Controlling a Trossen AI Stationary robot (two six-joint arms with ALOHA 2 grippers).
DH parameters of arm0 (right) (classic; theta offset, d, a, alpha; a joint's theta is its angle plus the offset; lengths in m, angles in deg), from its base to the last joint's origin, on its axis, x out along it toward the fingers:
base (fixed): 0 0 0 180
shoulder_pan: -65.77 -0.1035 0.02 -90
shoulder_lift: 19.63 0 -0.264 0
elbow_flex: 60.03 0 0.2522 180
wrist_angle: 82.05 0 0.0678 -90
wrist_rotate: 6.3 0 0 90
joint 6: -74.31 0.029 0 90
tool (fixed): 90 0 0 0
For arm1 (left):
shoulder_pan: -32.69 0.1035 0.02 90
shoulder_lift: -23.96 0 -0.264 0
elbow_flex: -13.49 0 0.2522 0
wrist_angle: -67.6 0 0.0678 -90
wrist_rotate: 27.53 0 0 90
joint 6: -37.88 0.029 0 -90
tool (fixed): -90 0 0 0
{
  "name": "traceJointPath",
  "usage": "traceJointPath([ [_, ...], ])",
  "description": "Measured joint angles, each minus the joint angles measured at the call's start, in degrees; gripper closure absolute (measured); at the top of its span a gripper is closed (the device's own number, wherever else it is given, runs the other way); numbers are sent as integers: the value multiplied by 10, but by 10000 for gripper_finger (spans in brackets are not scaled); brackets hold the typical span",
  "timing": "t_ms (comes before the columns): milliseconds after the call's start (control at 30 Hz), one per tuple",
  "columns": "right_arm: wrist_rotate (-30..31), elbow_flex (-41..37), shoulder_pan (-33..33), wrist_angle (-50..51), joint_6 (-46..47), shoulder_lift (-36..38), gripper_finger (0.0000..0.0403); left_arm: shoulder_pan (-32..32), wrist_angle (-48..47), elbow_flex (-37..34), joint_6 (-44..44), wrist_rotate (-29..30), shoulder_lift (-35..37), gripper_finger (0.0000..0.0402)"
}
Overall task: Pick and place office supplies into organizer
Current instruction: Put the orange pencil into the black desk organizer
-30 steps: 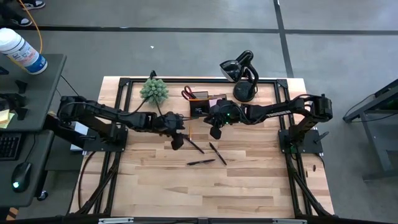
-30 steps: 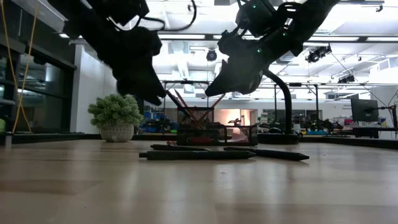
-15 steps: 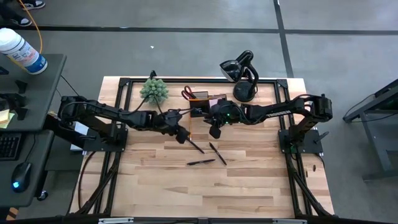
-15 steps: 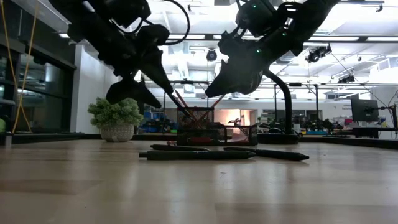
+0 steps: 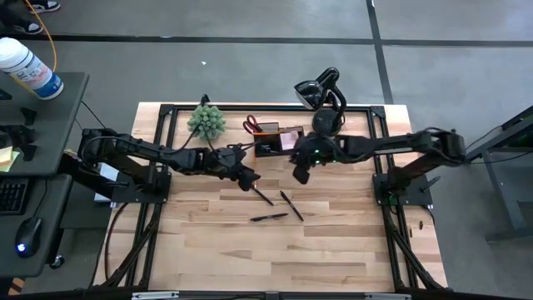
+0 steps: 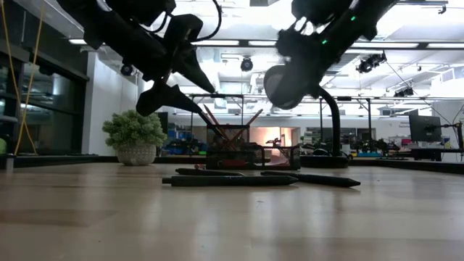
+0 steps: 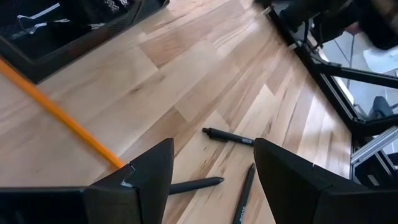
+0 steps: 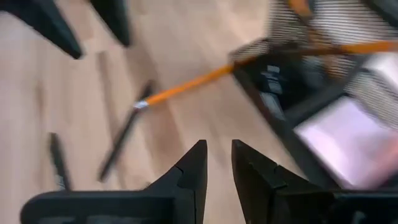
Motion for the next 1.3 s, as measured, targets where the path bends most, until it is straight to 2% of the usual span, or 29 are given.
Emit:
traceJointPath([
  [200,40,0,0,106,40,101,336,0,17,0,-1,0,-15,190],
  [433,50,0,-10,174,222,201,336,0,27,0,-6,10,-18,190],
  [500,51,0,-22,189,242,224,336,0,47,0,-14,-10,-18,190],
  [567,58,0,-31,215,267,243,336,-4,74,0,2,-29,-18,190],
  [700,88,0,-45,269,292,274,336,-25,78,7,44,-18,-17,190],
  [800,107,0,-49,293,260,288,336,-23,-2,45,35,-21,-20,198],
  [933,116,0,-48,298,181,292,336,-22,-155,119,14,4,-41,221],
  [1067,102,0,-49,322,112,292,336,-23,-269,199,-62,7,-73,234],
  [1200,153,0,-48,356,62,292,336,-23,-409,278,-134,30,-126,220],
  [1300,194,0,-48,354,41,292,336,-23,-462,334,-191,45,-168,199],
])
